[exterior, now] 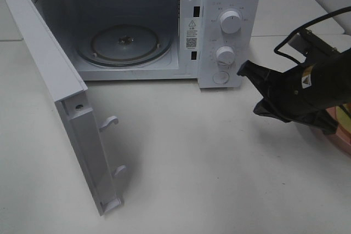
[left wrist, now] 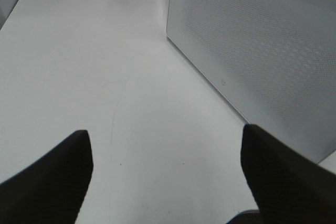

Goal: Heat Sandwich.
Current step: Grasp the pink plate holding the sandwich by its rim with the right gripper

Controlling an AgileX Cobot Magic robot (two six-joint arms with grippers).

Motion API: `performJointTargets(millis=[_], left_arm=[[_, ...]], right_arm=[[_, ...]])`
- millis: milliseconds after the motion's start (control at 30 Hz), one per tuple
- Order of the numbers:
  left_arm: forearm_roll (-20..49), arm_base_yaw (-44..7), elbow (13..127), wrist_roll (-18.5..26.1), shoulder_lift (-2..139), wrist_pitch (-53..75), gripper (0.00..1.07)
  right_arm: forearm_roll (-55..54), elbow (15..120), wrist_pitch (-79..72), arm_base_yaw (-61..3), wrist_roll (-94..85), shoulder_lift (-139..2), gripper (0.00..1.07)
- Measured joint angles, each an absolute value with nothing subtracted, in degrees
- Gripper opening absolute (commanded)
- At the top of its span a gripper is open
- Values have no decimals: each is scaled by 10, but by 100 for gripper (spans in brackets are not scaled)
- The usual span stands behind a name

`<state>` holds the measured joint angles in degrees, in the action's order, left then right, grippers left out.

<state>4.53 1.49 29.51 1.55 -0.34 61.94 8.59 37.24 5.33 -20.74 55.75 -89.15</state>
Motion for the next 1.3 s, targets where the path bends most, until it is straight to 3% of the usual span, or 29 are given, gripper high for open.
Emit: performJointTargets(millis=[233,567,833,967,1067,1100,1167,1200,1233,1300], left_arm=[[45,15,295,15,-3,619,74],[45,15,295,15,-3,619,74],[45,15,295,15,-3,619,74],[45,15,295,15,-3,619,74],[45,15,295,15,-3,619,74],[45,15,295,15,-3,619,74],[45,15,295,15,-3,619,74],[45,15,295,15,-3,619,74],[45,15,295,15,-3,619,74],[45,15,295,15,-3,619,74]], right_arm=[[64,381,144,-184,418,-873,0],[14,486,327,-182,101,-873,3],[9,536,384,-176,-34,-873,7],[7,556,418,-156,-49,-873,20],[10,573,445,-133,-53,-873,53],[10,573,445,-133,-53,-873,53],[14,573,456,-122,-68,-873,77],[14,573,459,-120,-70,-873,95],[15,573,461,-119,-75,-873,102],[15,573,462,-117,-76,-873,103]])
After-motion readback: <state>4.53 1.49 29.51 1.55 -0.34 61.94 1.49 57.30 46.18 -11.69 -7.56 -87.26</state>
